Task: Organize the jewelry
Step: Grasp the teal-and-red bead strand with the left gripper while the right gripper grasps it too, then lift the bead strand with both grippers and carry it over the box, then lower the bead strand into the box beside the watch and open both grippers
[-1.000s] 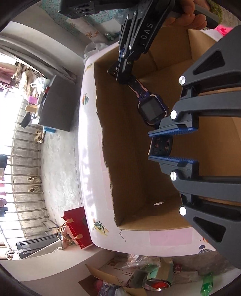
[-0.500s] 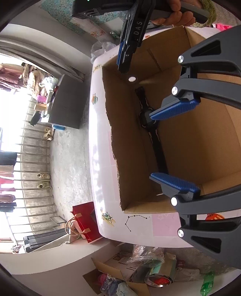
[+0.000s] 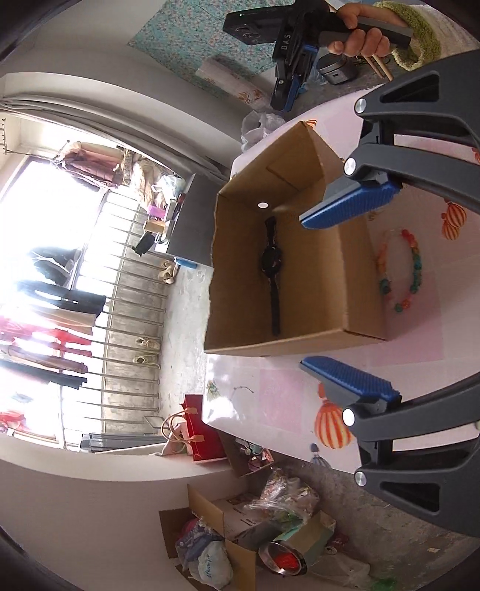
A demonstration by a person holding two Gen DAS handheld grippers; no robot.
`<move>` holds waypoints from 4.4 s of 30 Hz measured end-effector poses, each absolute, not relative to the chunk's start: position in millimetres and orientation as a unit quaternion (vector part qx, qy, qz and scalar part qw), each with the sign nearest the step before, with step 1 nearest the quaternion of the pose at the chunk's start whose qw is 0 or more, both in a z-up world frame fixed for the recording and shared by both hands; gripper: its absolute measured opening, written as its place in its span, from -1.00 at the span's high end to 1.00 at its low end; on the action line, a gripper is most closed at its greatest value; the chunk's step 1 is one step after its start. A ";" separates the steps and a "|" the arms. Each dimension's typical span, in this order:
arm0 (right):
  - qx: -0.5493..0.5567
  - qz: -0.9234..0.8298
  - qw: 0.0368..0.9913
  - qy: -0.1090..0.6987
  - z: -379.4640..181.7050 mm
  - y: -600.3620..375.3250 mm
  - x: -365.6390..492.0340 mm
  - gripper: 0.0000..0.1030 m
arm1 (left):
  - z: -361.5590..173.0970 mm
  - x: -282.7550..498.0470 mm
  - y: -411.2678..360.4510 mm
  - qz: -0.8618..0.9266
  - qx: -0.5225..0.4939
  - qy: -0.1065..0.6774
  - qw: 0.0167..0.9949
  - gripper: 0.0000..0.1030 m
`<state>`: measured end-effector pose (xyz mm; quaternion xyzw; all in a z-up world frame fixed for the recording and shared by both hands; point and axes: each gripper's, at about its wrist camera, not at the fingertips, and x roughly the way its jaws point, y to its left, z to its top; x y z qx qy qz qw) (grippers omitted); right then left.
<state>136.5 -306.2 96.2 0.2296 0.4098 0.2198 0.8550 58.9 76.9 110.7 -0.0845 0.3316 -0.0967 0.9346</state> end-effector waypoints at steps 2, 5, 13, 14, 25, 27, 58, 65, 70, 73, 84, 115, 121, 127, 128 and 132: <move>0.249 0.225 0.839 0.429 76.9 -299.3 123.5 0.32 | 92.1 45.0 75.8 -0.084 -0.086 0.342 0.932 -0.35; 0.247 0.230 0.820 0.462 46.3 -275.6 113.3 0.38 | 58.1 34.6 69.5 -0.076 -0.082 0.370 0.922 -0.35; 0.205 0.246 0.796 0.513 8.3 -206.2 118.8 0.50 | 3.0 41.3 52.3 -0.083 -0.081 0.417 0.901 -0.17; 0.197 0.243 0.798 0.515 7.2 -199.8 121.8 0.50 | -0.3 44.8 52.0 -0.084 -0.082 0.422 0.899 -0.11; 0.096 0.216 0.825 0.513 -4.2 -158.9 134.3 0.60 | -24.1 71.4 43.7 -0.078 -0.067 0.443 0.890 0.32; 0.077 0.208 0.828 0.514 -9.1 -157.6 136.7 0.62 | -26.7 72.7 42.5 -0.077 -0.060 0.446 0.890 0.35; 0.074 0.223 0.845 0.480 9.5 -191.9 124.3 0.85 | -9.0 55.7 50.2 -0.114 -0.100 0.393 0.907 0.82; 0.072 0.237 0.835 0.492 9.7 -211.7 104.0 0.85 | -9.5 46.3 58.4 -0.136 -0.117 0.420 0.890 0.82; 0.057 0.231 0.824 0.515 -1.4 -213.7 96.8 0.83 | -23.0 41.8 57.6 -0.129 -0.107 0.457 0.874 0.81; 0.062 0.228 0.816 0.527 -7.9 -220.7 96.9 0.76 | -28.1 38.8 57.4 -0.127 -0.115 0.470 0.866 0.73; 0.033 0.223 0.820 0.525 -1.9 -184.9 93.0 0.53 | -28.3 38.4 50.2 -0.125 -0.068 0.468 0.872 0.56; 0.026 0.229 0.897 0.376 90.1 -200.7 61.8 0.85 | 80.3 16.5 22.4 -0.149 0.012 0.325 0.934 0.82; -0.004 0.246 0.920 0.306 155.3 -202.9 90.8 0.85 | 143.3 47.3 17.3 -0.164 0.040 0.256 0.952 0.82; 0.022 0.272 0.877 0.396 152.5 -190.0 184.8 0.85 | 138.3 128.8 20.2 -0.156 0.037 0.315 0.935 0.82; 0.026 0.274 0.865 0.419 145.4 -186.7 200.5 0.85 | 131.5 143.5 19.6 -0.152 0.040 0.334 0.929 0.82; 0.031 0.272 0.820 0.503 110.3 -153.7 249.0 0.85 | 100.3 187.2 18.5 -0.137 0.053 0.401 0.904 0.82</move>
